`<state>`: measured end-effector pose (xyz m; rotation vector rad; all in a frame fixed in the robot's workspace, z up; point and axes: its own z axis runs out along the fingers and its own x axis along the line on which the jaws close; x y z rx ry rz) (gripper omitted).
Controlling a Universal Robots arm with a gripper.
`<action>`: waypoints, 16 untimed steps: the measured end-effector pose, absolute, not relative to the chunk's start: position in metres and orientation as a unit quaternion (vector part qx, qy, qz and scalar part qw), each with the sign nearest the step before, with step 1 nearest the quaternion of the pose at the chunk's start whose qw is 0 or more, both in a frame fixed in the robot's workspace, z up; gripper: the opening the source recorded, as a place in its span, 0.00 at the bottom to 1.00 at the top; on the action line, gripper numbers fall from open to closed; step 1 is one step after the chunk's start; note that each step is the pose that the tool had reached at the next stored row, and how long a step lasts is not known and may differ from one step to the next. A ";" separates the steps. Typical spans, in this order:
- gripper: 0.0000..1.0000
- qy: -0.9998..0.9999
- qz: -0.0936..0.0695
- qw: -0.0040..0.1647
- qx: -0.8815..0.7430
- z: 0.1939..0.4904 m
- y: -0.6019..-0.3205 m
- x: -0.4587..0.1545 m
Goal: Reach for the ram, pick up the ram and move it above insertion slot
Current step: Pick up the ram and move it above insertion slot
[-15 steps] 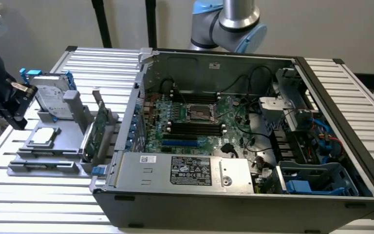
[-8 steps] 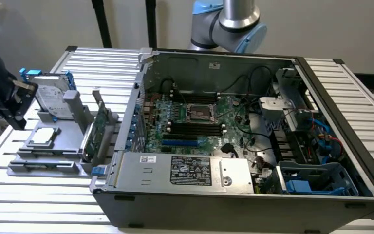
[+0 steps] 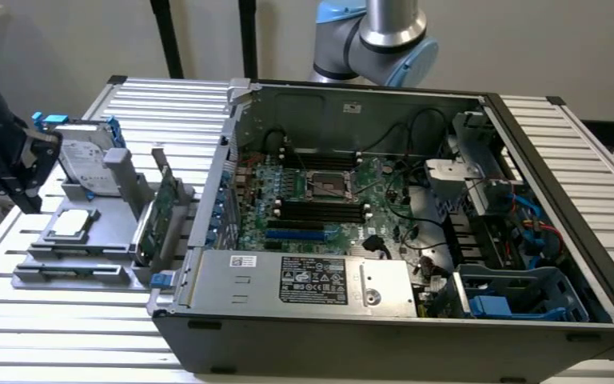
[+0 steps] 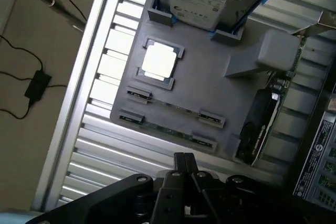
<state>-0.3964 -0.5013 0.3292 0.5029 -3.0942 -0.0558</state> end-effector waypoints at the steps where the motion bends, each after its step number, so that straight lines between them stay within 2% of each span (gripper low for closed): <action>1: 0.11 -0.985 -0.018 0.003 0.170 0.329 -0.501 -0.396; 16: 0.11 -0.953 -0.017 0.006 0.302 0.329 -0.501 -0.396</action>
